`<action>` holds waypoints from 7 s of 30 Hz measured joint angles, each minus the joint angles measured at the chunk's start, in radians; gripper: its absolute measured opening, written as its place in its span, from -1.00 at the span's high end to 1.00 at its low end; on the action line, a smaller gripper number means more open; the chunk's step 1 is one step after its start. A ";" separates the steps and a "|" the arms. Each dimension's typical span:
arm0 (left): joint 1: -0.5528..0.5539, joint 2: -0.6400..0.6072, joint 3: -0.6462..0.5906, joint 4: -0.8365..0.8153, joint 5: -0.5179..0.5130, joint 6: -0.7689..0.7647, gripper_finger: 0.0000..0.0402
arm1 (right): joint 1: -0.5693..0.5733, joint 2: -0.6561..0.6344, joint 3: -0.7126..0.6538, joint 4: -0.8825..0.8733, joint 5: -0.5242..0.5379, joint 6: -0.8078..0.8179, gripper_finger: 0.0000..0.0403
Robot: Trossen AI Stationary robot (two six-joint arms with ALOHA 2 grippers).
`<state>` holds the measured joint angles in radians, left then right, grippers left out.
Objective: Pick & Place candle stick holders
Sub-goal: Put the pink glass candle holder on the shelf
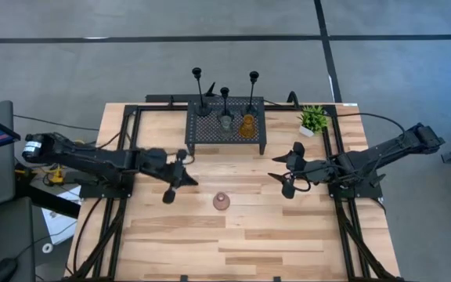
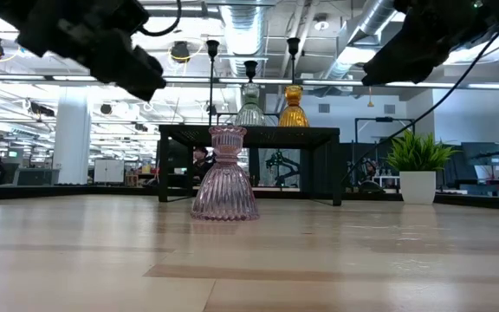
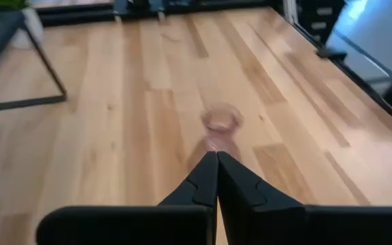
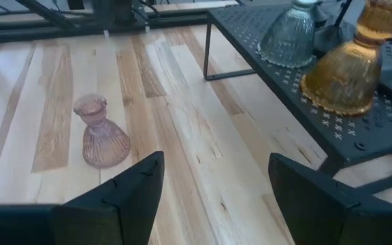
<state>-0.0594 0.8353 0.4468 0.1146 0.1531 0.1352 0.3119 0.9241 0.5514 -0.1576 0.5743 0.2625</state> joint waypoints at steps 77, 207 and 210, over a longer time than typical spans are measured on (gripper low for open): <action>-0.102 0.778 0.070 0.839 -0.078 -0.047 -0.41 | -0.006 0.121 0.000 0.135 -0.001 -0.063 -0.27; 0.355 0.227 0.069 0.470 -0.490 -0.231 0.21 | -0.006 0.121 0.000 0.128 0.002 -0.089 -0.27; 0.355 0.228 0.069 0.471 -0.489 -0.231 0.21 | -0.006 0.121 0.000 0.128 0.002 -0.089 -0.27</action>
<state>0.2955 1.0634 0.5159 0.5854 -0.3357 -0.0959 0.3054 1.0447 0.5510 -0.0296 0.5766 0.1734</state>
